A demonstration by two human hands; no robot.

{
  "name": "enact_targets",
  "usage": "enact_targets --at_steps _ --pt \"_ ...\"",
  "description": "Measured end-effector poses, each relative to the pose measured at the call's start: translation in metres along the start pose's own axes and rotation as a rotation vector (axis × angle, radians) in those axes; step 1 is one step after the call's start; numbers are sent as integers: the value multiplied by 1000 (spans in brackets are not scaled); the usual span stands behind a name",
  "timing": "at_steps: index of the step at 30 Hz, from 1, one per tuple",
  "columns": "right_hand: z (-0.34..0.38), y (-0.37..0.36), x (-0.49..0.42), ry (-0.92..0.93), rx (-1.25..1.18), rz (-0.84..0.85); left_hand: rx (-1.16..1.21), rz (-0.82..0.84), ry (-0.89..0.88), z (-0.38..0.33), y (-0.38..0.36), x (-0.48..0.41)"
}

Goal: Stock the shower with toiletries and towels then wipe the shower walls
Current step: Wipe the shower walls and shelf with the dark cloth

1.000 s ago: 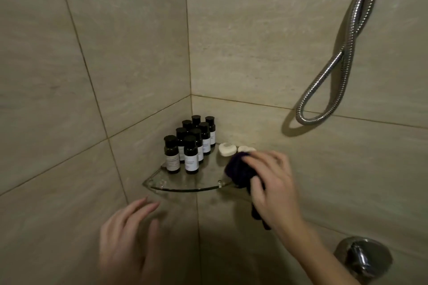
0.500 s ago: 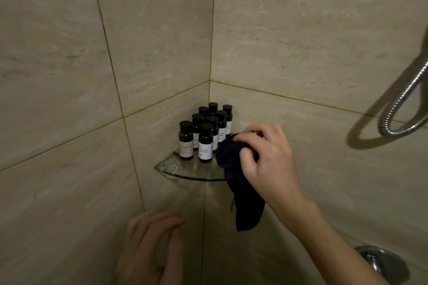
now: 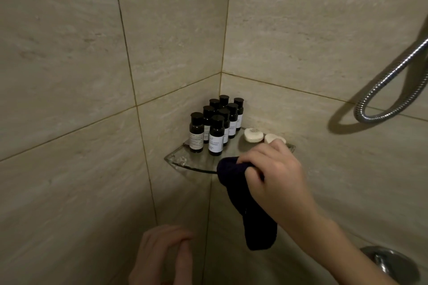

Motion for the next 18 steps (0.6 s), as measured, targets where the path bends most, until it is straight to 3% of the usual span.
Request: enact_targets --at_steps 4,8,11,15,18 --pt "-21 7 -19 -44 68 -79 13 30 -34 -7 -3 2" --pt "-32 -14 -40 -119 199 147 65 18 -10 -11 1 -2" --pt "-21 -17 -37 -76 227 224 4 108 64 -4 1 -19" --pt "4 -1 -13 32 218 143 -380 339 -18 4 -13 -35" --pt "23 0 -3 82 183 63 -268 377 62 7 -18 -32"
Point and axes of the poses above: each hand's wrist, its own x-axis away from the middle knuckle, its own y-axis out of the back of the hand, z = x × y, the point moved 5 cm from there along -x, towards the middle knuckle, and after that the axes turned 11 degrees about y, right-handed, at the moved point
